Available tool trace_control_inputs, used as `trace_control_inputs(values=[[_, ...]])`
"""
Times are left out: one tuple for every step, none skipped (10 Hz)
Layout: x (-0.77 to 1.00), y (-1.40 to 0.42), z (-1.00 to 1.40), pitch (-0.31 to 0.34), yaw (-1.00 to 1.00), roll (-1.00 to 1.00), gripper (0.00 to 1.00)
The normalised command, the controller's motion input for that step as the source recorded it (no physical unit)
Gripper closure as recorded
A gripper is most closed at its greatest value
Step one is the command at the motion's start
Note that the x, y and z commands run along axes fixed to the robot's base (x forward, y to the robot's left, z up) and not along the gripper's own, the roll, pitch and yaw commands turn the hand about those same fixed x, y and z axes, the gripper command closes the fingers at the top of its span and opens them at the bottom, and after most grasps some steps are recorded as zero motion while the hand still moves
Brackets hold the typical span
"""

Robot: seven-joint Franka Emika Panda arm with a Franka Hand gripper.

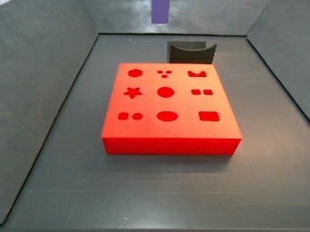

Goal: Insert the rectangle object.

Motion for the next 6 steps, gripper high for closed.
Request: trace_control_inputs(values=[[0.54, -0.19, -0.19, -0.034, -0.33, 0.00, 1.00], [0.73, -0.27, -0.25, -0.051, -0.34, 0.08, 1.00], [0.76, -0.27, -0.27, -0.053, -0.31, 0.08, 1.00], [0.79, -0.29, -0.29, -0.049, -0.28, 0.10, 1.00], [0.79, -0.33, -0.32, -0.049, -0.26, 0.13, 1.00], [0.78, -0.34, -0.32, -0.051, -0.27, 0.13, 1.00]])
